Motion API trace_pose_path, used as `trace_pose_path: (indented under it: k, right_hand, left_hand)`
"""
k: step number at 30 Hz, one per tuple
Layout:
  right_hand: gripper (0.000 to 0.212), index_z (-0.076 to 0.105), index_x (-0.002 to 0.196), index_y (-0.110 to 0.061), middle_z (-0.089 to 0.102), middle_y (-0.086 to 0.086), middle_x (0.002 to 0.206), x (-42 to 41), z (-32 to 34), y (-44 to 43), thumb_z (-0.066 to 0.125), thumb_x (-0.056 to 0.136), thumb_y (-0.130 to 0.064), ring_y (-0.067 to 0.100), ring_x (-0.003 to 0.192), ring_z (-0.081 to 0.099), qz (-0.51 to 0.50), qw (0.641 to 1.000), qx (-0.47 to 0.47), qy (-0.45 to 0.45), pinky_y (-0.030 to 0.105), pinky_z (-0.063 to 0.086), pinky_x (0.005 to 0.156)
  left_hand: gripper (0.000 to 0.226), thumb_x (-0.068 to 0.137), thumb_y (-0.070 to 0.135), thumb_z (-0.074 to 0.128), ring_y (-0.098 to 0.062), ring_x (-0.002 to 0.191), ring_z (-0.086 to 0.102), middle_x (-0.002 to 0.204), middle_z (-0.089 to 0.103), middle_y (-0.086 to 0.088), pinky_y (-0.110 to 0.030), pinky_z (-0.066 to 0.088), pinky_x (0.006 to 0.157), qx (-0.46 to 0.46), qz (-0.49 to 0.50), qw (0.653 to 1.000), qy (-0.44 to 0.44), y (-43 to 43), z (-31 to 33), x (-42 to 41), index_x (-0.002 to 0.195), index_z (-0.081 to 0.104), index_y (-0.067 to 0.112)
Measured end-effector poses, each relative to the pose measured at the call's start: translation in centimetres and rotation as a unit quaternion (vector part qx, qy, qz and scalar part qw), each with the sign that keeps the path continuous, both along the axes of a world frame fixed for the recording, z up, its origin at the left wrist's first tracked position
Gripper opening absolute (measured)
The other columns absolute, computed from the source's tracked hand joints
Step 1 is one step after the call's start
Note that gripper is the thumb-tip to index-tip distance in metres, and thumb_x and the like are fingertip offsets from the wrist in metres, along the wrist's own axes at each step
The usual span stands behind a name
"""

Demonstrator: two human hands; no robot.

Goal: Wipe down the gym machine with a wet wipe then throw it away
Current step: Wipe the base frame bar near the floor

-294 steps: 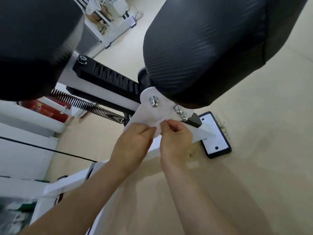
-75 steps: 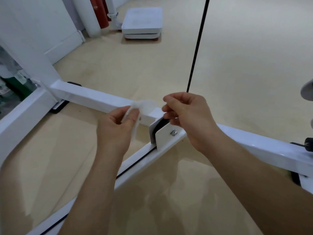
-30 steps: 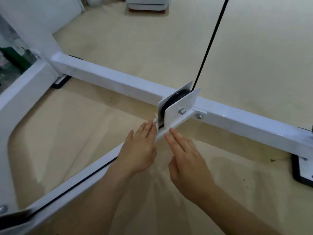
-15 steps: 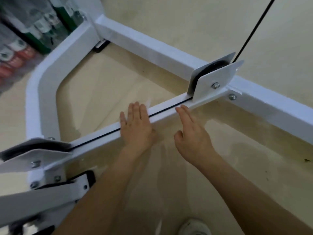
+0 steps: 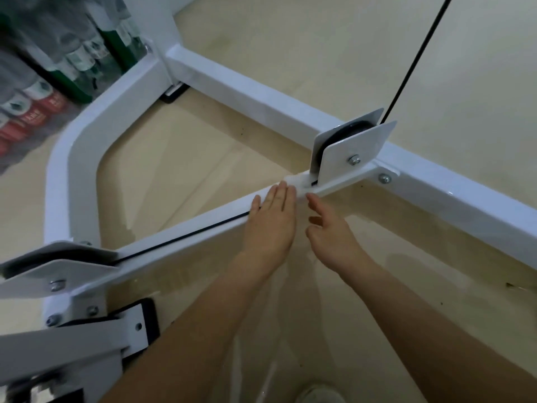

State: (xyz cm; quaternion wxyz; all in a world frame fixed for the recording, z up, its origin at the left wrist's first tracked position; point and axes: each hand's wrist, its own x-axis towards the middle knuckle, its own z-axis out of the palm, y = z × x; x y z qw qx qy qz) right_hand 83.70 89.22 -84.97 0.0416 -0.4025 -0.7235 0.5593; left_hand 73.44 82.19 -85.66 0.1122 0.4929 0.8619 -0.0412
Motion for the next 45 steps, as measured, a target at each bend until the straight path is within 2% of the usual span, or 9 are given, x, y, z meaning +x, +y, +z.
trace_pose_path:
  k: [8, 12, 16, 23, 28, 33, 36, 41, 45]
  right_hand:
    - [0.07, 0.032, 0.149, -0.008, 0.038, 0.016, 0.141, -2.3, -0.2, -1.5, 0.03, 0.081, -0.022, 0.033, 0.128, 0.036, 0.136, 0.955, 0.249, -0.082, 0.034, 0.028, 0.109]
    - [0.08, 0.034, 0.146, -0.003, 0.035, 0.019, 0.145, -2.5, 0.1, -0.4, 0.019, 0.076, -0.038, 0.033, 0.135, 0.03, 0.134, 0.938, 0.301, -0.107, 0.036, 0.021, 0.114]
    - [0.065, 0.022, 0.154, -0.018, 0.032, 0.012, 0.143, -0.8, -0.4, 0.4, 0.039, 0.093, -0.009, 0.024, 0.124, 0.045, 0.038, 0.982, 0.183, -0.01, 0.023, 0.031, 0.102]
    - [0.065, 0.054, 0.131, 0.002, 0.055, 0.026, 0.123, -1.5, -0.8, -0.9, 0.025, 0.079, -0.023, 0.038, 0.114, 0.05, 0.092, 0.93, 0.353, -0.044, 0.047, 0.049, 0.094]
    - [0.085, 0.022, 0.154, -0.012, 0.014, 0.004, 0.163, -4.0, -1.4, -5.6, -0.002, 0.076, -0.034, 0.021, 0.15, 0.01, 0.297, 0.885, 0.345, -0.099, 0.044, 0.03, 0.112]
    - [0.041, 0.071, 0.11, -0.013, 0.067, 0.005, 0.12, -4.3, -2.5, -3.5, 0.037, 0.092, -0.026, 0.025, 0.115, 0.059, 0.174, 0.918, 0.357, -0.016, 0.037, 0.045, 0.098]
    - [0.012, 0.071, 0.084, -0.011, 0.07, 0.0, 0.091, -4.5, -1.2, -1.3, 0.061, 0.091, -0.014, 0.02, 0.085, 0.063, 0.11, 0.944, 0.311, 0.015, 0.025, 0.043, 0.076]
    - [0.011, 0.062, 0.082, -0.01, 0.071, 0.003, 0.085, -4.8, 1.0, -1.3, 0.059, 0.093, -0.012, 0.01, 0.081, 0.068, -0.095, 0.981, -0.129, 0.11, 0.024, 0.052, 0.071]
    - [0.011, 0.056, 0.086, -0.009, 0.067, 0.01, 0.083, -4.0, 3.1, -1.2, 0.055, 0.097, -0.008, 0.014, 0.074, 0.065, -0.109, 0.946, -0.242, 0.186, 0.029, 0.048, 0.068]
  left_hand:
    - [0.046, 0.096, 0.018, 0.048, -0.029, 0.132, 0.046, 0.149, 0.045, -0.004, -0.042, 0.039, 0.097, 0.091, 0.013, 0.994, 0.052, -5.8, -0.7, -4.7, 0.142, 0.046, 0.016]
    - [0.067, 0.102, 0.035, 0.03, -0.018, 0.15, -0.005, 0.163, -0.009, -0.002, -0.048, -0.006, 0.117, 0.009, -0.005, 0.999, 0.051, -2.1, -1.8, -1.3, 0.154, -0.007, 0.015]
    - [0.083, 0.097, 0.039, 0.037, -0.026, 0.147, -0.019, 0.159, -0.023, -0.012, -0.05, -0.02, 0.111, 0.01, -0.032, 0.997, 0.076, 2.7, -3.1, 1.6, 0.15, -0.019, 0.009]
    - [0.068, 0.088, 0.028, 0.034, -0.023, 0.146, 0.025, 0.158, 0.026, -0.008, -0.052, 0.012, 0.116, 0.089, -0.024, 0.988, 0.124, -2.2, -4.6, -0.2, 0.152, 0.02, 0.011]
    - [0.078, 0.086, 0.022, 0.05, -0.027, 0.147, 0.018, 0.159, 0.02, -0.012, -0.053, 0.012, 0.117, 0.071, 0.05, 0.99, 0.115, -10.1, -4.8, -1.8, 0.153, 0.012, 0.009]
    - [0.058, 0.088, 0.028, 0.037, -0.031, 0.138, 0.04, 0.147, 0.044, -0.014, -0.052, 0.027, 0.111, 0.177, 0.072, 0.982, 0.014, -7.3, -3.6, -0.6, 0.14, 0.047, 0.005]
    - [0.036, 0.095, 0.024, 0.048, -0.022, 0.126, 0.052, 0.131, 0.061, -0.007, -0.032, 0.033, 0.11, 0.305, 0.157, 0.932, -0.122, -6.8, -2.3, -1.6, 0.122, 0.066, 0.009]
    - [0.017, 0.081, 0.01, 0.074, -0.002, 0.088, 0.067, 0.086, 0.072, 0.018, -0.015, 0.049, 0.082, 0.412, 0.346, 0.796, -0.278, -6.6, 0.8, -2.9, 0.084, 0.076, 0.026]
    - [0.04, 0.081, 0.014, 0.075, -0.012, 0.091, 0.068, 0.095, 0.072, 0.001, -0.028, 0.054, 0.079, 0.433, 0.35, 0.608, -0.566, -6.1, 2.6, -2.8, 0.119, 0.063, 0.017]
